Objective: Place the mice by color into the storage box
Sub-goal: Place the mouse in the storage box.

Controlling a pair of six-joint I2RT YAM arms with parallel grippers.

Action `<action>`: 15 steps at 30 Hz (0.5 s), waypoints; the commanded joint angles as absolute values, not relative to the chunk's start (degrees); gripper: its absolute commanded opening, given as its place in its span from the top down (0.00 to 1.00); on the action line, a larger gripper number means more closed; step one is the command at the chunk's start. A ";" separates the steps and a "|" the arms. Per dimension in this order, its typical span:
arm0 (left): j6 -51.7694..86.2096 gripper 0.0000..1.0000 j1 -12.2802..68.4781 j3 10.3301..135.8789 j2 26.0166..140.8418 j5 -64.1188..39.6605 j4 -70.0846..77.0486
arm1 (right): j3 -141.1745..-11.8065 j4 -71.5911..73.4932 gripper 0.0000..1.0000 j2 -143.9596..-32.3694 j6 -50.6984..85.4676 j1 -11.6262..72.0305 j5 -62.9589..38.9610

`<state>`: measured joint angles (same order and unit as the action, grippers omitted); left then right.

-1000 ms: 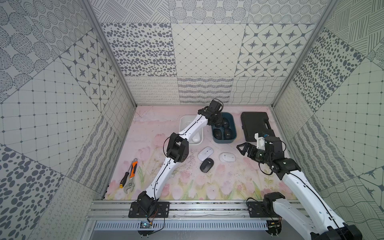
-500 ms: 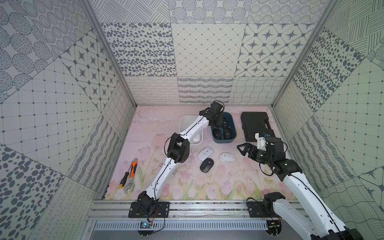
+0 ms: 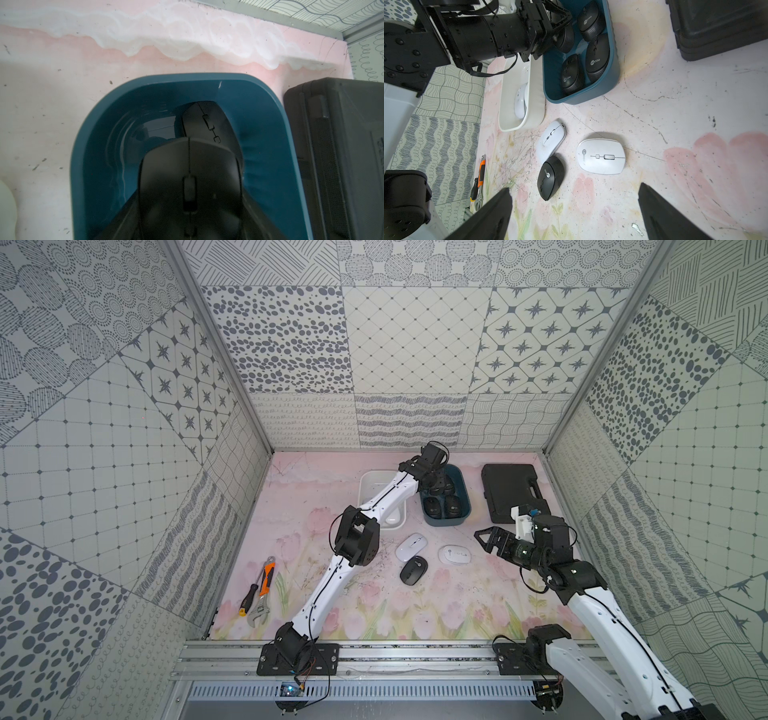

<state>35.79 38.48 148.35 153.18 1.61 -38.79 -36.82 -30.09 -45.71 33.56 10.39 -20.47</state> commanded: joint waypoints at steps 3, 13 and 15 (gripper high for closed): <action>35.72 0.41 38.63 147.94 151.61 4.23 -39.57 | -37.56 -29.36 0.01 -44.65 32.37 10.12 -20.88; 35.75 0.30 38.76 147.67 150.82 4.28 -39.90 | -38.32 -29.62 0.01 -44.37 32.26 10.13 -21.38; 35.69 0.29 38.76 147.62 150.82 4.22 -39.98 | -38.33 -29.83 0.01 -44.28 32.26 10.11 -21.51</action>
<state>35.79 38.61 147.98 152.16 3.31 -39.29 -36.86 -30.63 -45.69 33.39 10.35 -20.73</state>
